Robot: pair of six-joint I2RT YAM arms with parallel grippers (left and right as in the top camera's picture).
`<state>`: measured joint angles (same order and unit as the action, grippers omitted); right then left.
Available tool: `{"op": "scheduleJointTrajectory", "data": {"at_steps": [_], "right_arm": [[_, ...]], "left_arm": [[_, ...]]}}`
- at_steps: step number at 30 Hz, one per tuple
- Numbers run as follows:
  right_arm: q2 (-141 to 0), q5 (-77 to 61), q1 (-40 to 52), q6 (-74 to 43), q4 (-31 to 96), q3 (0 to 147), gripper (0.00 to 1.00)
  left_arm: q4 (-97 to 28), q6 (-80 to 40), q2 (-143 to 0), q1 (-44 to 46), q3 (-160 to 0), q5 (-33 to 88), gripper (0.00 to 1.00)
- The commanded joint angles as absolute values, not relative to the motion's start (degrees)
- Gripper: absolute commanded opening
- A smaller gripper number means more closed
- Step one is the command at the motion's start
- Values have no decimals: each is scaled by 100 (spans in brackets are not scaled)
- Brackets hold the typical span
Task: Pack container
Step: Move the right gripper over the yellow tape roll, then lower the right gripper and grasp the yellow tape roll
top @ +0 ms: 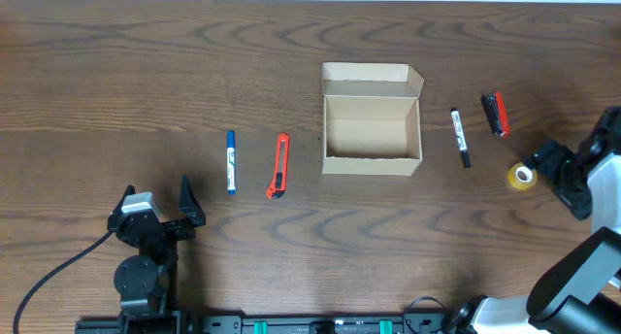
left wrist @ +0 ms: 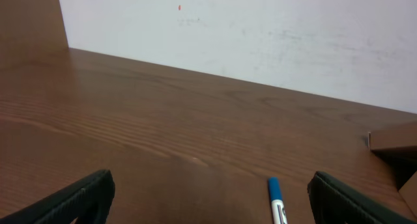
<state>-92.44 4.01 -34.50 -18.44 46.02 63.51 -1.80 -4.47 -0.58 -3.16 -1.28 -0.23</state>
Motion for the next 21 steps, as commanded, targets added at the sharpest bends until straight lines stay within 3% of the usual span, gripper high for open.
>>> {"op": "scheduleJointTrajectory", "data": {"at_steps": [1, 21], "right_arm": [[-9268, 657, -3719, -1817, 4565, 6353, 99], [-10044, -246, -3962, -1450, 4405, 6353, 99]], "left_arm": [[-429, -425, -21, -298, -27, -148, 95], [-429, -425, -21, -298, -27, -148, 95]]}}
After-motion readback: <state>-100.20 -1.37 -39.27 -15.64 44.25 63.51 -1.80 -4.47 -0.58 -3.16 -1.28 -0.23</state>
